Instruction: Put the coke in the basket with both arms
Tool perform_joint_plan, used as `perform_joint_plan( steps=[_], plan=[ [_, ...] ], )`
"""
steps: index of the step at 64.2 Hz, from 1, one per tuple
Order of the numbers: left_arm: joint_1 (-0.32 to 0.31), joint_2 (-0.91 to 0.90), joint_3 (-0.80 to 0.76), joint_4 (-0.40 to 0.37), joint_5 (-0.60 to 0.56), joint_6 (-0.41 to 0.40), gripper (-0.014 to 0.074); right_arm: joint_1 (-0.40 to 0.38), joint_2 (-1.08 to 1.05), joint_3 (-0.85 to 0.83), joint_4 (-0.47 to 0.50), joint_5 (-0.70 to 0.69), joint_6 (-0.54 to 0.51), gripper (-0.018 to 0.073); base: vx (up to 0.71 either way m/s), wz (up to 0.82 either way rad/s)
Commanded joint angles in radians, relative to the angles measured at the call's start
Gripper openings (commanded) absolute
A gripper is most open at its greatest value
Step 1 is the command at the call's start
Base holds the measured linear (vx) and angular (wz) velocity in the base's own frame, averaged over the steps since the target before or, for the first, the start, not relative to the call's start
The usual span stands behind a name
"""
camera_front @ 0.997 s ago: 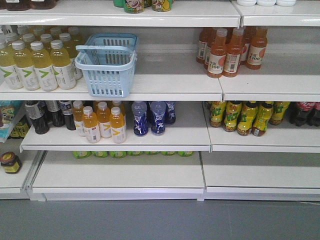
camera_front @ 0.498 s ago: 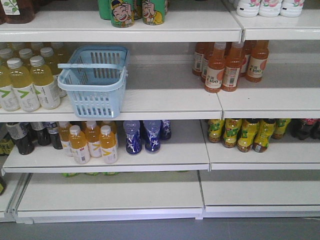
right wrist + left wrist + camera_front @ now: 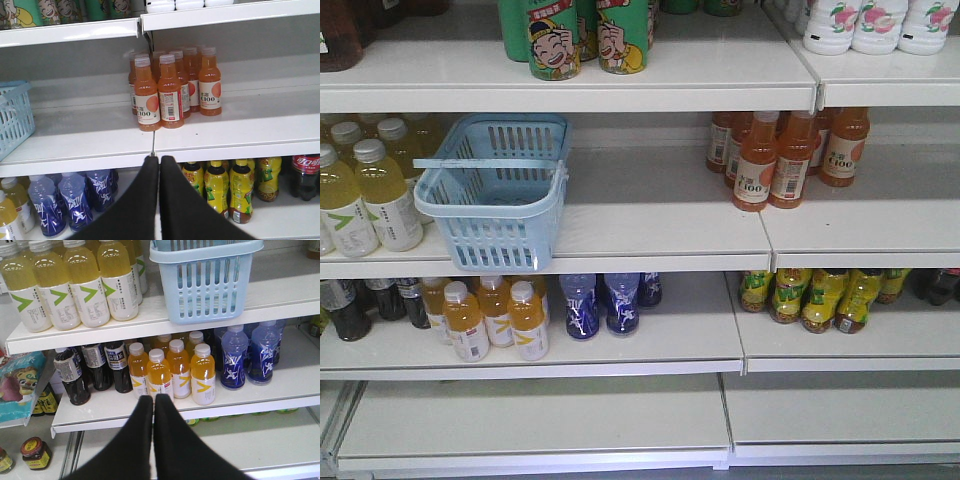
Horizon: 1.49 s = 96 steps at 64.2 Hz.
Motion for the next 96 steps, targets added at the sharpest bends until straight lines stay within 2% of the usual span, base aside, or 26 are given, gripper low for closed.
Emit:
perform_joint_plan(
  steps=[1, 67, 76, 86, 96],
  plan=[
    [0.001, -0.020, -0.032, -0.008, -0.065, -0.008, -0.0006, -0.006, -0.013, 0.008, -0.006, -0.069, -0.004, -0.0006, 0.11, 0.02],
    [0.001, -0.020, -0.032, -0.007, -0.064, -0.008, -0.0006, -0.006, -0.013, 0.008, -0.006, -0.069, -0.004, -0.0006, 0.03, 0.01],
    [0.001, -0.020, -0.032, 0.072, -0.064, -0.007, -0.0006, -0.006, -0.013, 0.008, -0.006, -0.069, -0.004, -0.0006, 0.00, 0.00],
    [0.001, -0.020, -0.032, 0.084, -0.065, -0.006, -0.0006, -0.006, -0.013, 0.008, -0.006, -0.069, -0.004, -0.0006, 0.00, 0.00],
    [0.001, -0.020, -0.033, 0.159, -0.072, -0.006, -0.0006, -0.006, -0.013, 0.008, -0.006, -0.069, -0.004, -0.0006, 0.00, 0.00]
  ],
)
